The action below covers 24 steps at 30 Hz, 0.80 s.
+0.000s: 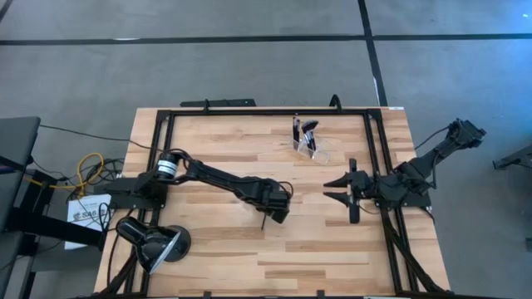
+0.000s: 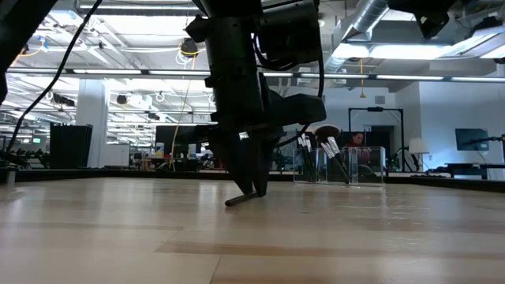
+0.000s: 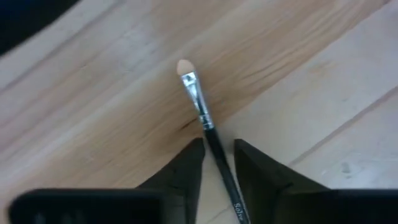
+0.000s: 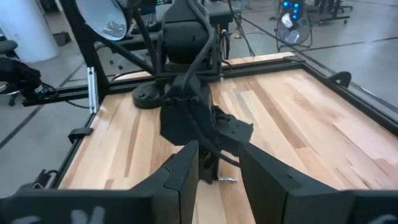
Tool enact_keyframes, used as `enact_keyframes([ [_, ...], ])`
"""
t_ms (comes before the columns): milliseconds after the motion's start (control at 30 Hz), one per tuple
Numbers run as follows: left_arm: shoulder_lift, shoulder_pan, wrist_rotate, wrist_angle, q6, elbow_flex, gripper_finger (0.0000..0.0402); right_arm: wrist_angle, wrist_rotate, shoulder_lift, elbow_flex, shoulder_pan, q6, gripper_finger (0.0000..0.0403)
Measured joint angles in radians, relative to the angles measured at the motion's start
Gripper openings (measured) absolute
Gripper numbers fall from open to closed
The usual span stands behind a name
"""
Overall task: Put items in baskets/containers
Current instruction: Put the black eyeshadow brush into the transparent organizer
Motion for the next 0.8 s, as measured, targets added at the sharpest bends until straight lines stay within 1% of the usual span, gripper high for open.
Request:
enact_keyframes([
  [167, -0.005, 0.000, -0.005, 0.024, 0.017, -0.051, 0.0029, 0.007, 0.000, 0.000, 0.000, 0.019, 0.000, 0.0107],
  [233, -0.006, 0.000, -0.007, 0.031, 0.030, -0.060, 0.0013, 0.007, 0.001, 0.000, 0.000, 0.028, 0.000, 0.0107],
  [367, -0.008, 0.013, 0.008, 0.036, 0.038, -0.067, 0.0016, 0.008, 0.002, 0.000, 0.000, 0.047, 0.002, 0.0107],
  [500, -0.021, 0.021, 0.021, 0.055, 0.109, -0.074, 0.0011, 0.011, 0.002, 0.001, 0.000, 0.072, 0.002, 0.0107],
  [600, -0.062, 0.023, 0.022, 0.078, 0.169, -0.084, 0.0012, 0.001, 0.001, 0.008, 0.000, 0.084, 0.002, 0.0107],
  [700, -0.121, 0.021, -0.050, 0.055, 0.231, -0.095, 0.0011, -0.036, 0.004, 0.025, 0.000, 0.081, 0.001, 0.0107],
  [800, -0.212, 0.022, -0.154, 0.104, 0.278, -0.096, 0.0011, -0.068, 0.016, 0.051, 0.000, 0.074, 0.010, 0.0107],
])
